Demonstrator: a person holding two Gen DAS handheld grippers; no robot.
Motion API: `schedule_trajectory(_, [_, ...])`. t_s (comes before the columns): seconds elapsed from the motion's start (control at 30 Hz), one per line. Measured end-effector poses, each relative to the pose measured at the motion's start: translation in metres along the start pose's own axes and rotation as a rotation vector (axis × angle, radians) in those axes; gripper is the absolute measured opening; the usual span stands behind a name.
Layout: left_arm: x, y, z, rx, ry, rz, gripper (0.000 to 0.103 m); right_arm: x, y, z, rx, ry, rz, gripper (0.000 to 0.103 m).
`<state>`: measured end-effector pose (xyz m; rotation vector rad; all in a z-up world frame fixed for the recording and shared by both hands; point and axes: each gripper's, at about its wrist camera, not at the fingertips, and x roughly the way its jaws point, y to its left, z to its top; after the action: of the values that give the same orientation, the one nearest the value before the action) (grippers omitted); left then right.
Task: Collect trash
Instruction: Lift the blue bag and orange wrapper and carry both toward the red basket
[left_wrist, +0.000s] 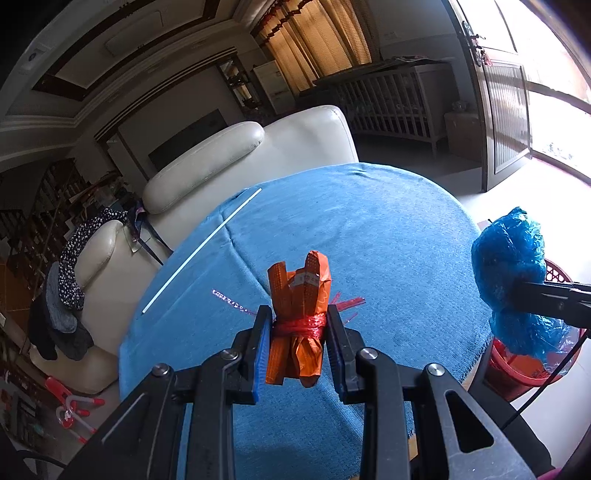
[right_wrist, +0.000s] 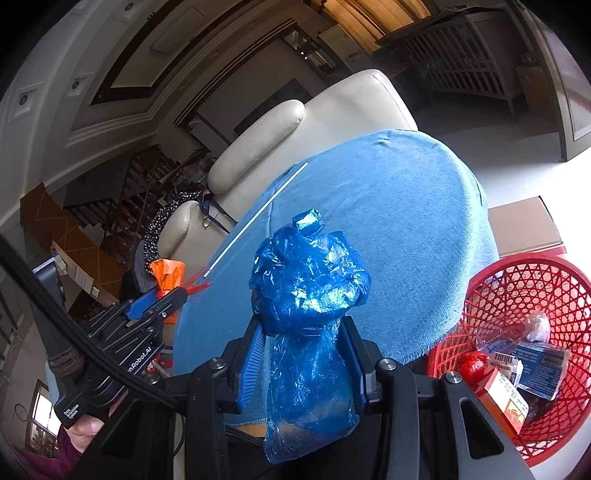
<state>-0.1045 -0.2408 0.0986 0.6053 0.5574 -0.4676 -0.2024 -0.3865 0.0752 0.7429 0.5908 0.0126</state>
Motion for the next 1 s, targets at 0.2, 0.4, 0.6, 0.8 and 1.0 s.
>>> schedule_trajectory(0.2, [0.0,-0.006,0.001,0.015,0.0,-0.005,0.03,-0.003,-0.002,-0.001,0.013,-0.006,-0.003,0.043])
schedule_trajectory(0.4, [-0.002,-0.013,0.003,0.029,-0.003,-0.011,0.03,-0.009,-0.006,-0.002,0.028,-0.014,-0.006,0.043])
schedule_trajectory(0.6, [-0.002,-0.019,0.004,0.045,-0.005,-0.02,0.03,-0.015,-0.01,-0.003,0.038,-0.021,-0.012,0.043])
schedule_trajectory(0.8, [-0.002,-0.026,0.005,0.064,-0.005,-0.028,0.03,-0.02,-0.013,-0.004,0.055,-0.028,-0.017,0.043])
schedule_trajectory(1.0, [-0.003,-0.033,0.007,0.082,-0.009,-0.038,0.03,-0.025,-0.018,-0.004,0.07,-0.034,-0.022,0.043])
